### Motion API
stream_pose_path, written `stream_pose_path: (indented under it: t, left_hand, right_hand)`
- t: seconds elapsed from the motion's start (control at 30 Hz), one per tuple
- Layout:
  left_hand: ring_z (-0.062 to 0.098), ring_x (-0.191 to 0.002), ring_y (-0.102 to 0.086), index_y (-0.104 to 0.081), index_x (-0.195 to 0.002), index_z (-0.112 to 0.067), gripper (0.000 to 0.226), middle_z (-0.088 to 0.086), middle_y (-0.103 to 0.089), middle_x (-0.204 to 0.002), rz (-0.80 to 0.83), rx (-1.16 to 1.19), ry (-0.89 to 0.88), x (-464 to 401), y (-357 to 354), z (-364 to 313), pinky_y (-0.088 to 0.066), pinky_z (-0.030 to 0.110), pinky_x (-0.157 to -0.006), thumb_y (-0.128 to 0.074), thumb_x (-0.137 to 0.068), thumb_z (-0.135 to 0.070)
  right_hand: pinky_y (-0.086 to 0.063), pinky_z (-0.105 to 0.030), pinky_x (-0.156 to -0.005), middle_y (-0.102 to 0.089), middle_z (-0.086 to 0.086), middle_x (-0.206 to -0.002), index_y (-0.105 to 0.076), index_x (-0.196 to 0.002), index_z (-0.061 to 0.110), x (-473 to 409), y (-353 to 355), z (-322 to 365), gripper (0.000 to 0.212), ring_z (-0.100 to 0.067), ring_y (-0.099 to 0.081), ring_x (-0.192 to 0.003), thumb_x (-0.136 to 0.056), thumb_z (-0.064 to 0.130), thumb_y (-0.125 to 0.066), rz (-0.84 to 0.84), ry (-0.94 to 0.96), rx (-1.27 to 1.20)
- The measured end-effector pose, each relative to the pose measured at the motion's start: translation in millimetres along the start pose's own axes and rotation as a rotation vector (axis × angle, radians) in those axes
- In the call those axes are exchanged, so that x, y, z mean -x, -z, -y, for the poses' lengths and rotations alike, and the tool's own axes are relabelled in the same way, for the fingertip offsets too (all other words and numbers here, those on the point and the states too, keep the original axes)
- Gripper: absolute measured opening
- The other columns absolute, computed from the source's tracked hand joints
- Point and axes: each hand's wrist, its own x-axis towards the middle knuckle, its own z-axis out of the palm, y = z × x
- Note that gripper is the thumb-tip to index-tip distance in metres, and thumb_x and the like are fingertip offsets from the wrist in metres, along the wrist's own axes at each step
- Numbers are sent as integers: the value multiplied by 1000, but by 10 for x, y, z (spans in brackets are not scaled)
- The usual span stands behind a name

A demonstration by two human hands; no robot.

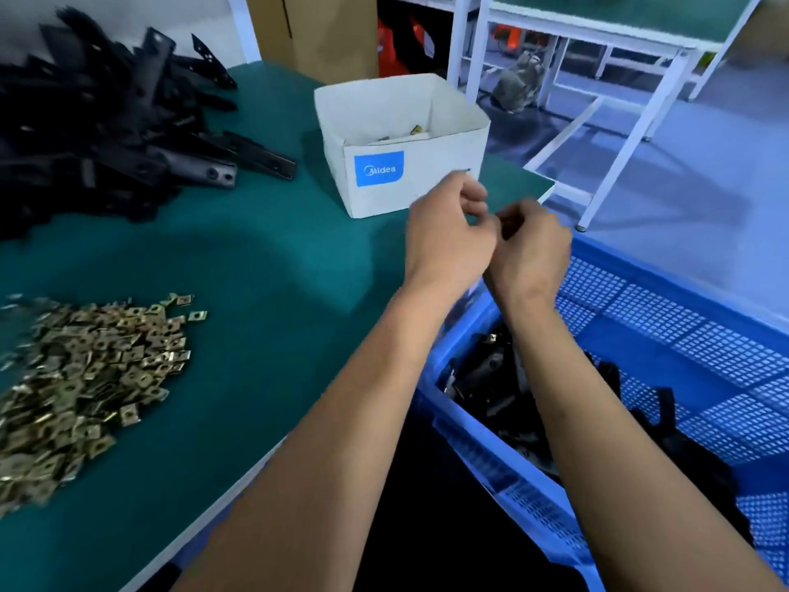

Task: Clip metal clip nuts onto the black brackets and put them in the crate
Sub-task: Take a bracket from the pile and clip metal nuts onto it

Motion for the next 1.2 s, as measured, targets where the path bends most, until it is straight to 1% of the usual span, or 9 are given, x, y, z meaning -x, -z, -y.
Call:
stream_pose_path:
  t: [0.17, 0.27, 0.4, 0.5, 0.63, 0.8, 0.93, 1.07, 1.2]
  left_hand:
    - [6, -88, -69, -68, -90, -16, 17, -12, -69, -82, -250, -49, 39, -115, 1056, 115, -55, 33, -89, -65, -81, -2]
    - [0, -82, -67, -68, -91, -16, 14, -17, -66, -77, -406, -146, 68, -14, 1795, 343, -54, 30, -90, -70, -83, -5]
    - [-2, -81, -65, -68, -91, -22, 13, -13, -68, -82, -622, -241, 156, 297, 2763, 690, -56, 27, -83, -70, -85, -10]
    - [2, -83, -66, -68, -93, -19, 13, -13, -68, -83, -757, -288, 222, 584, 3385, 916, -55, 28, -87, -70, -86, -9]
    - [8, -84, -65, -70, -98, -11, 13, -9, -67, -86, -975, -346, 287, 970, 4070, 1159, -54, 26, -86, -69, -85, -7]
    - [11, -78, -59, -69, -98, -4, 14, -3, -64, -84, -1373, -213, 319, 1128, 4457, 1260, -48, 20, -83, -65, -85, -5]
    - [2, -67, -54, -66, -94, -5, 11, -8, -59, -75, -1585, -37, 273, 1135, 4541, 1266, -47, 17, -73, -63, -84, -4]
    - [6, -64, -54, -62, -91, -6, 8, -8, -56, -71, -1741, 85, 288, 1163, 4670, 1301, -49, 23, -69, -63, -84, -8]
    - [24, -78, -64, -54, -84, -15, 10, -4, -58, -77, -1755, 150, 315, 1153, 4737, 1327, -54, 36, -76, -62, -82, -11]
  right_hand:
    - [-47, -36, -67, -70, -6, -78, -61, -76, 22, 333, -365, 952, 18, -33, -63, -79, -91, 30, -58, 296, 285, -42]
    - [-43, -35, -61, -60, -3, -69, -53, -66, 20, 737, -712, 1448, 27, -34, -58, -74, -92, 26, -58, 498, 423, -41]
    - [-54, -40, -66, -69, -12, -84, -62, -77, 16, 1411, -1125, 2033, 12, -40, -64, -79, -89, 20, -60, 669, 658, -74]
    - [-50, -37, -65, -69, -9, -88, -67, -89, 16, 1891, -1356, 2409, 6, -38, -65, -84, -88, 20, -62, 781, 826, -69]
    - [-49, -39, -88, -60, -9, -121, -63, -126, 23, 2412, -1694, 2878, 38, -33, -56, -116, -88, 18, -68, 894, 1062, 8]
    - [-51, -41, -91, -36, -12, -141, -45, -142, 21, 2963, -2036, 3343, 62, -35, -36, -130, -87, 8, -69, 946, 1280, 58]
    - [-49, -48, -97, -21, -12, -158, -41, -143, 23, 3217, -2320, 3610, 50, -37, -22, -141, -97, 22, -60, 934, 1464, 137]
    - [-17, -58, -122, 0, -5, -173, -17, -162, 32, 3434, -2584, 3757, 62, -36, 0, -157, -107, 44, -42, 1228, 1381, 316]
    - [-36, -48, -101, -29, -6, -154, -40, -147, 23, 3424, -2595, 3755, 54, -41, -33, -134, -98, 40, -53, 1096, 1371, 262]
